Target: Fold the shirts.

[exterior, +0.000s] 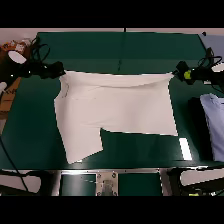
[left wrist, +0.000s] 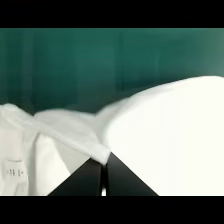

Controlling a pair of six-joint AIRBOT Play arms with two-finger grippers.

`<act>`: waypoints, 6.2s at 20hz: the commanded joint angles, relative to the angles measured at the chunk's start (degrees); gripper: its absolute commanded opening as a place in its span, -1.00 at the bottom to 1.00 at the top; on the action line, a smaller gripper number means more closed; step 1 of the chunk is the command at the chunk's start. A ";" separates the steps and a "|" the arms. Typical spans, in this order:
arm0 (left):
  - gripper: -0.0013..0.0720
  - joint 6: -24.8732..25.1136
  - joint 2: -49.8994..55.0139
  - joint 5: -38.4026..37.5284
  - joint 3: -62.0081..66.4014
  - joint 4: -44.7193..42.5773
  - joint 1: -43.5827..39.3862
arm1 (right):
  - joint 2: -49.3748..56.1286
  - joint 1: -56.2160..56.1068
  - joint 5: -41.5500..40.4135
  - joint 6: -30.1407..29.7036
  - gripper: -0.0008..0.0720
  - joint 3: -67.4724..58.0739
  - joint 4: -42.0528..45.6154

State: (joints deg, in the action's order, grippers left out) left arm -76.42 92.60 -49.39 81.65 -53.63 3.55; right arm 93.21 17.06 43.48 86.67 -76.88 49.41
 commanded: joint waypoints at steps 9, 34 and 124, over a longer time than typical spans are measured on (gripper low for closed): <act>-0.90 -0.02 4.48 12.87 9.53 0.07 -0.15 | 10.12 1.95 -3.02 -0.39 -0.92 -13.84 -1.88; -0.90 1.99 4.59 -12.13 2.89 -13.62 -0.15 | 2.10 2.34 13.57 -3.89 -0.92 2.75 9.14; 0.85 -1.55 4.87 -10.95 8.61 4.39 8.55 | 12.66 12.70 24.61 -12.39 0.37 -9.90 -4.57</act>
State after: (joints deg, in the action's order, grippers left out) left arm -77.76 97.01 -53.10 87.05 -49.47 9.72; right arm 105.06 26.04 61.32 76.69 -84.42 39.38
